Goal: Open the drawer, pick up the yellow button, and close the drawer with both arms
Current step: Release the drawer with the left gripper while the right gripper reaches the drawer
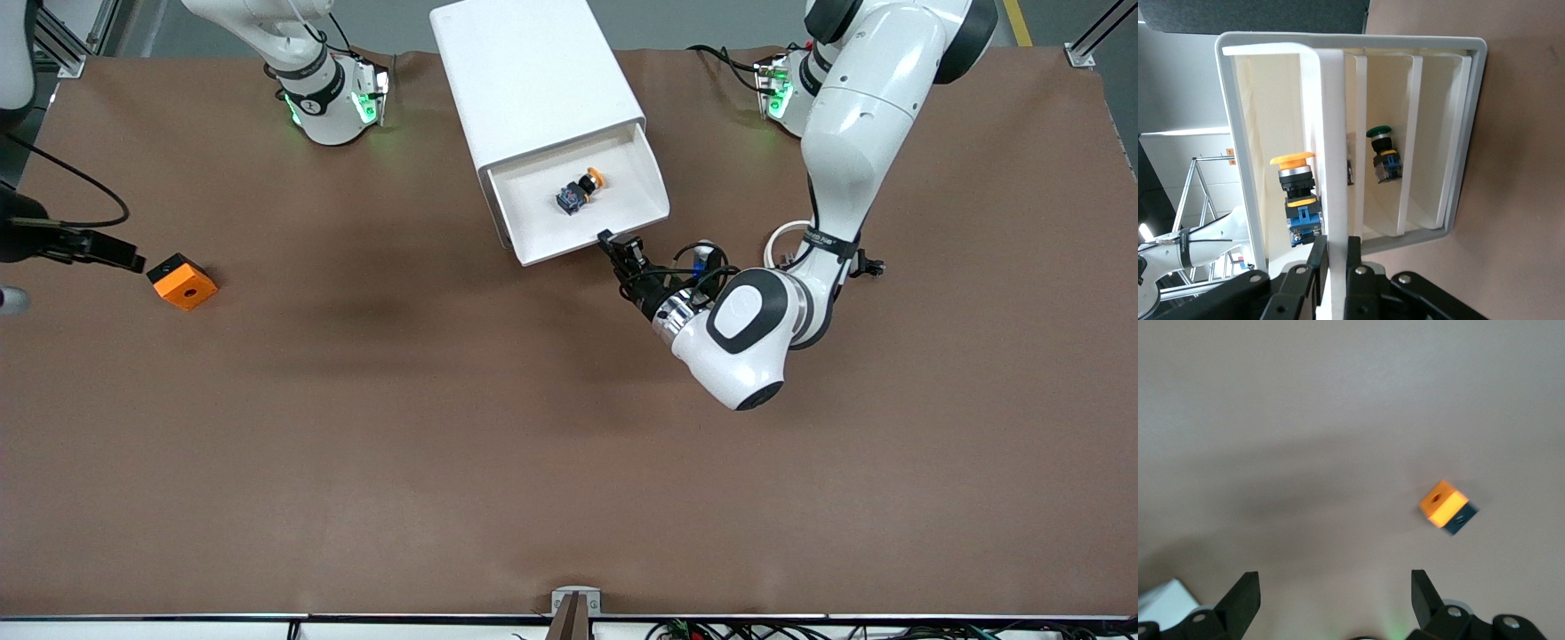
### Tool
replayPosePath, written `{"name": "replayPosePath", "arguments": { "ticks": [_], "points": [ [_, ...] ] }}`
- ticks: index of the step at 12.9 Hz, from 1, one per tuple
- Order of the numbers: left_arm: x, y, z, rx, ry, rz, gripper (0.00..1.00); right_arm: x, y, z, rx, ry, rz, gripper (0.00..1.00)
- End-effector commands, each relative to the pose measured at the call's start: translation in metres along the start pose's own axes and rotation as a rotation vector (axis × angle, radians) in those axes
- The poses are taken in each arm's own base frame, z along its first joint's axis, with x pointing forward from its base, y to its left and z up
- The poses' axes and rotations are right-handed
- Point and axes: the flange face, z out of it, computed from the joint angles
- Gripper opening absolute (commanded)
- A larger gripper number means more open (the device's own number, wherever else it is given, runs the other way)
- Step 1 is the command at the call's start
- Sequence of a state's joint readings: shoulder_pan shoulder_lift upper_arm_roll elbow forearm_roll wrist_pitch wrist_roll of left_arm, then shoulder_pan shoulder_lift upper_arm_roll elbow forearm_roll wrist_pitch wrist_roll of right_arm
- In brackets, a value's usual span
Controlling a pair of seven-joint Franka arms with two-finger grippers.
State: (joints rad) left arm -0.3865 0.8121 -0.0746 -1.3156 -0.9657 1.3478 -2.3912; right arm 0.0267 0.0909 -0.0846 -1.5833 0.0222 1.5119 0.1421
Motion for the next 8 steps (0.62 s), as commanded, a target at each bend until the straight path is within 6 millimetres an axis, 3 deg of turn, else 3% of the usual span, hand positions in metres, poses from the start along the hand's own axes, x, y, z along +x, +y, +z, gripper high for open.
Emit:
{"name": "replayPosePath", "arguments": {
  "ticks": [1, 4, 6, 8],
  "points": [
    [-0.004, -0.008, -0.023, -0.039, -0.028, 0.020, 1.00, -0.017, -0.071, 0.000, 0.009, -0.011, 0.110, 1.00],
    [0.001, -0.016, -0.066, -0.124, -0.074, 0.046, 1.00, -0.053, -0.169, 0.003, 0.009, -0.011, 0.301, 1.00],
    [0.016, -0.013, -0.097, -0.183, -0.099, 0.123, 1.00, -0.071, -0.213, 0.002, 0.078, -0.018, 0.440, 1.00],
    [0.030, -0.021, -0.130, -0.255, -0.115, 0.245, 1.00, -0.105, -0.269, 0.006, 0.081, -0.008, 0.526, 1.00]
  ]
}}
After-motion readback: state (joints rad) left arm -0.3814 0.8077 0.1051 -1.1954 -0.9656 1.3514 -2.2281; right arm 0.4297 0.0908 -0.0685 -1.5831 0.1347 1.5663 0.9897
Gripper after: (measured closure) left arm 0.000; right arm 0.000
